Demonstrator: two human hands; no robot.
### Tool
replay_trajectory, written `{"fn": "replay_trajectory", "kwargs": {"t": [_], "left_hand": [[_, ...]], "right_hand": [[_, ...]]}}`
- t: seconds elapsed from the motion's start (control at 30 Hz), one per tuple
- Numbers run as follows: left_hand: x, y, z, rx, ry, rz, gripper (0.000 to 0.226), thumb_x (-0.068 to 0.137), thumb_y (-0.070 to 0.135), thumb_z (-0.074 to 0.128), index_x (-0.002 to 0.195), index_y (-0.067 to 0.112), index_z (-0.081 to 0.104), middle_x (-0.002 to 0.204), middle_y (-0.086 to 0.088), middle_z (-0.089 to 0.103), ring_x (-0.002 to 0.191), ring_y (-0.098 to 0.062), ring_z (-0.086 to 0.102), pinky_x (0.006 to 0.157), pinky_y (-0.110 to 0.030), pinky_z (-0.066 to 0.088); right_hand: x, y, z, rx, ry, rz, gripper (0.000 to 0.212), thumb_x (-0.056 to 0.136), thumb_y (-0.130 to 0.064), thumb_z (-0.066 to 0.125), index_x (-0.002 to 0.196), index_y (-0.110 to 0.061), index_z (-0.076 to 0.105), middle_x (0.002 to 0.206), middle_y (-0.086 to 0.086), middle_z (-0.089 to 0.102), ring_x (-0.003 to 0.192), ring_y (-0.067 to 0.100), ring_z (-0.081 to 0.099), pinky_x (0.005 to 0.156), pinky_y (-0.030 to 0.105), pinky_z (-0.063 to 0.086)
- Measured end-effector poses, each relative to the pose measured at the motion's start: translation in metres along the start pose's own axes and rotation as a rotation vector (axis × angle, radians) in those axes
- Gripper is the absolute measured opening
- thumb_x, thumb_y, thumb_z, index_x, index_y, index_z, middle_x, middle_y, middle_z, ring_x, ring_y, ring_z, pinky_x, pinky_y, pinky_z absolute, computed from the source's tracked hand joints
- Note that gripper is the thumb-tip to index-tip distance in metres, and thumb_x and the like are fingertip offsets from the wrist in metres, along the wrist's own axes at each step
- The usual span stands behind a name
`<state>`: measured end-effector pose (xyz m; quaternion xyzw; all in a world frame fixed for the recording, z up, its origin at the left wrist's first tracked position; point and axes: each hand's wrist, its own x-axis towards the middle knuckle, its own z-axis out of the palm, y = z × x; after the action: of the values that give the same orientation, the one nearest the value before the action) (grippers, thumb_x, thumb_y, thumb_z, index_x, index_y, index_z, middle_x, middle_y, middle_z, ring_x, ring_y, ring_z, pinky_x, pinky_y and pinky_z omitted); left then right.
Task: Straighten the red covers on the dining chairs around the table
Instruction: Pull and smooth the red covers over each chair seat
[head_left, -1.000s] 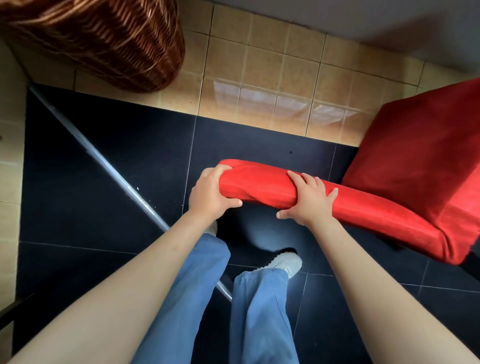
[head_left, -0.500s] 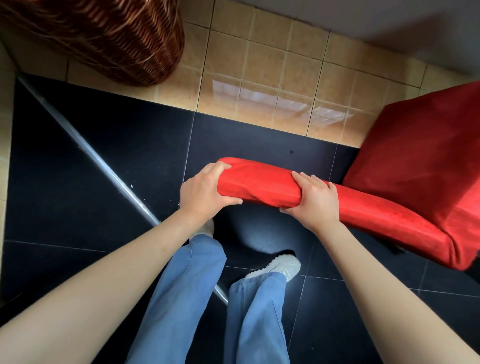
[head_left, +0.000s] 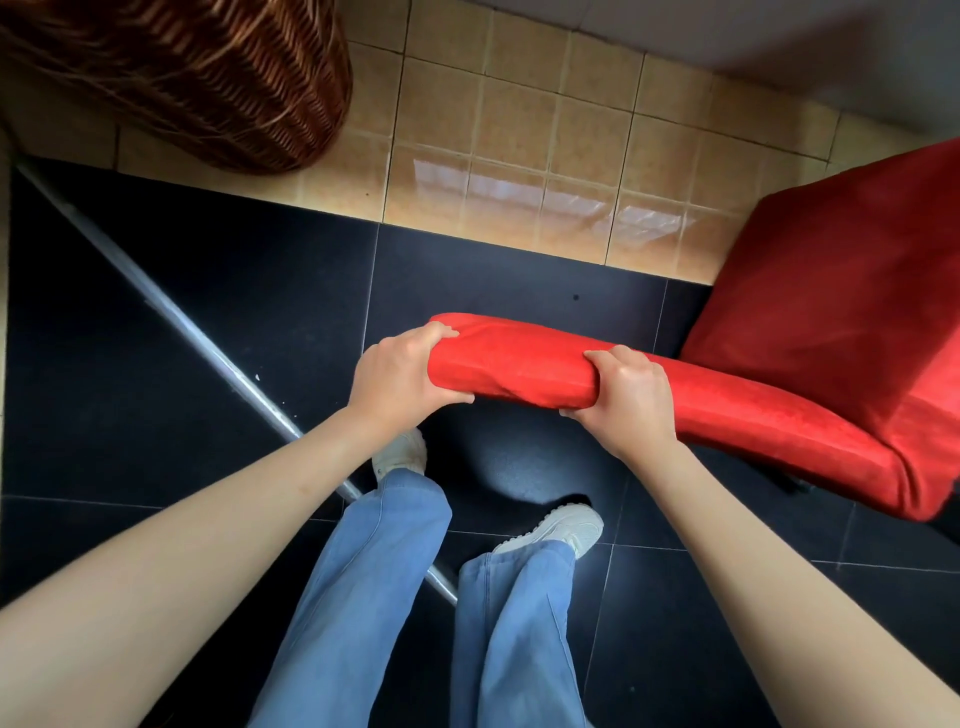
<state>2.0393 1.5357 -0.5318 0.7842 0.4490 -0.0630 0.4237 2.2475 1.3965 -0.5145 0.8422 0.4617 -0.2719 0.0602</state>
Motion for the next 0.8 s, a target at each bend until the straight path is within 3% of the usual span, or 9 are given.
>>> {"fn": "replay_trajectory", "kwargs": {"t": [0.2, 0.4, 0.53, 0.63, 0.8], "left_hand": [[-0.004, 0.017, -0.006, 0.000, -0.019, 0.061, 0.072, 0.058, 0.042, 0.090, 0.120, 0.017, 0.063, 0.112, -0.002, 0.070, 0.101, -0.025, 0.066, 0.085, -0.037, 0.049], [-0.009, 0.028, -0.008, -0.106, 0.077, 0.082, 0.073, 0.055, 0.038, 0.092, 0.119, 0.020, 0.064, 0.114, 0.003, 0.068, 0.102, -0.021, 0.064, 0.088, -0.036, 0.049], [-0.016, 0.028, -0.001, -0.242, 0.118, 0.021, 0.078, 0.052, 0.032, 0.094, 0.122, 0.021, 0.062, 0.118, 0.005, 0.065, 0.107, -0.014, 0.059, 0.095, -0.027, 0.043], [-0.015, 0.029, -0.002, -0.245, 0.100, 0.026, 0.079, 0.051, 0.030, 0.094, 0.122, 0.022, 0.062, 0.120, 0.006, 0.064, 0.109, -0.011, 0.059, 0.093, -0.016, 0.037], [-0.012, 0.037, -0.012, -0.159, 0.101, 0.097, 0.072, 0.051, 0.034, 0.094, 0.115, 0.016, 0.067, 0.110, 0.003, 0.069, 0.099, -0.017, 0.064, 0.086, -0.022, 0.044]], "right_hand": [[-0.009, 0.008, -0.015, 0.039, 0.022, 0.000, 0.052, 0.065, -0.029, 0.084, 0.108, -0.005, 0.068, 0.096, 0.014, 0.062, 0.094, 0.036, 0.055, 0.083, 0.043, 0.044], [-0.006, 0.018, -0.034, -0.010, 0.056, -0.078, 0.042, 0.059, -0.022, 0.082, 0.093, -0.001, 0.069, 0.081, 0.015, 0.061, 0.079, 0.038, 0.056, 0.072, 0.043, 0.044], [-0.002, 0.022, -0.039, -0.095, 0.061, -0.148, 0.038, 0.058, -0.026, 0.080, 0.085, -0.001, 0.069, 0.075, 0.014, 0.061, 0.073, 0.038, 0.056, 0.066, 0.039, 0.037], [-0.004, 0.025, -0.042, -0.081, 0.081, -0.173, 0.041, 0.058, -0.029, 0.083, 0.085, -0.001, 0.069, 0.075, 0.014, 0.060, 0.073, 0.038, 0.057, 0.066, 0.038, 0.036], [-0.007, 0.029, -0.053, -0.079, 0.057, -0.217, 0.061, 0.054, -0.046, 0.089, 0.092, -0.003, 0.070, 0.080, 0.013, 0.062, 0.079, 0.036, 0.057, 0.069, 0.037, 0.035]]}}
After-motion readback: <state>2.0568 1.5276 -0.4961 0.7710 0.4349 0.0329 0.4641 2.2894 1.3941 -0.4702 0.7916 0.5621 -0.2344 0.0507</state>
